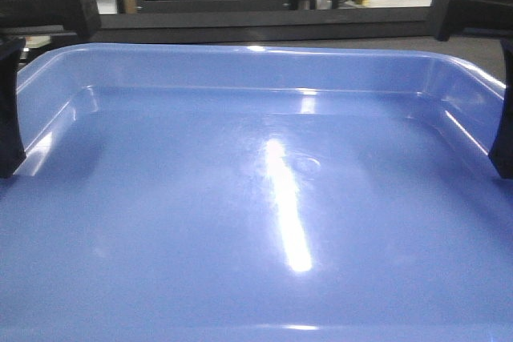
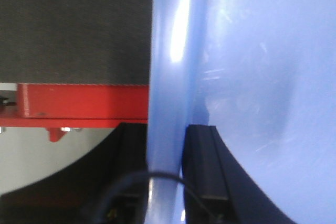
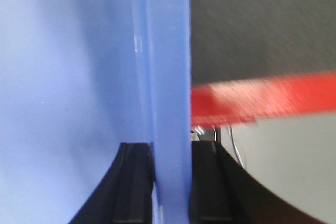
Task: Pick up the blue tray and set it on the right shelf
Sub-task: 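Hold the tray level with both grippers while the base turns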
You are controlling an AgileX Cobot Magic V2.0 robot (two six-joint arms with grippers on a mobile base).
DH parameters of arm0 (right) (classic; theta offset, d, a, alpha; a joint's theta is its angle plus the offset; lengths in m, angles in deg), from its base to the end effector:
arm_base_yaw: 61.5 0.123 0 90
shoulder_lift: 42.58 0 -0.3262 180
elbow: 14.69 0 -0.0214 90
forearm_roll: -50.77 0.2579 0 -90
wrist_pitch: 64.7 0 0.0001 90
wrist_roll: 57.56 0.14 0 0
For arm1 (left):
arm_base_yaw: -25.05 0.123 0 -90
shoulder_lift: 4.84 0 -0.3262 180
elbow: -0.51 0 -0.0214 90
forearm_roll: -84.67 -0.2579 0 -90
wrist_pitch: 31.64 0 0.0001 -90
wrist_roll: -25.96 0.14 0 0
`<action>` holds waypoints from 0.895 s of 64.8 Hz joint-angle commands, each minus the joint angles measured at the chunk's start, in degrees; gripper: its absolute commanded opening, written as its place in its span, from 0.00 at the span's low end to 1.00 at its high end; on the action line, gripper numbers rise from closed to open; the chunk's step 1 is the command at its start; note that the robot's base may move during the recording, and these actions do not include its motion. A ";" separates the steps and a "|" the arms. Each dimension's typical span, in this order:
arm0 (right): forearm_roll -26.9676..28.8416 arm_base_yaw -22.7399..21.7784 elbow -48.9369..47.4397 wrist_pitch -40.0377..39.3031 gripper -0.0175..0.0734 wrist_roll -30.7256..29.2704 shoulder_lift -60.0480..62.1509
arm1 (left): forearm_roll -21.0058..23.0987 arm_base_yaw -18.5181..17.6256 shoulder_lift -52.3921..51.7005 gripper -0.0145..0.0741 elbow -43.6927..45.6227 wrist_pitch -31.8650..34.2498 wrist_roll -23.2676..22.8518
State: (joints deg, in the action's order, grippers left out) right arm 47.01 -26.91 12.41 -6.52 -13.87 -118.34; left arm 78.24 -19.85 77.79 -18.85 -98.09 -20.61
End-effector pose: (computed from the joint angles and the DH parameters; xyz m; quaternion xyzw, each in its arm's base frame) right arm 0.1867 0.1193 0.2705 0.0658 0.9837 0.0804 0.1468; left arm 0.1823 -0.1613 0.2775 0.0026 0.9935 -0.0347 0.1084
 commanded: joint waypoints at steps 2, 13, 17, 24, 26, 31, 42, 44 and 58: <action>-1.47 -0.07 -1.58 -0.75 0.43 0.64 1.60 | -0.74 -0.37 -1.75 0.19 1.35 -1.20 -1.34; -1.47 -0.07 -1.58 -0.75 0.43 0.64 1.60 | -0.41 -0.37 -1.75 0.19 1.35 -1.20 -1.34; -1.47 -0.07 -1.58 -0.75 0.43 0.64 1.60 | -0.41 -0.37 -1.75 0.19 1.35 -1.20 -1.34; -1.47 -0.07 -1.58 -0.75 0.43 0.64 1.60 | -0.41 -0.37 -1.75 0.19 1.35 -1.20 -1.34; -1.47 -0.07 -1.58 -0.75 0.43 0.64 1.60 | -0.41 -0.37 -1.75 0.19 1.35 -1.20 -1.34; -1.47 -0.07 -1.58 -0.75 0.43 0.64 1.60 | -0.41 -0.37 -1.75 0.19 1.35 -1.20 -1.34; -1.47 -0.07 -1.58 -0.75 0.43 0.64 1.60 | -0.41 -0.37 -1.75 0.19 1.35 -1.20 -1.34; -1.47 -0.07 -1.58 -0.75 0.43 0.64 1.60 | -0.41 -0.37 -1.75 0.19 1.35 -1.20 -1.34; -1.47 -0.07 -1.58 -0.75 0.43 0.64 1.60 | -0.41 -0.37 -1.75 0.19 1.35 -1.20 -1.34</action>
State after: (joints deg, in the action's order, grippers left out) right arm 46.91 -26.91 12.41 -6.52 -13.87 -118.25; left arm 78.69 -19.85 77.79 -18.85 -98.20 -20.61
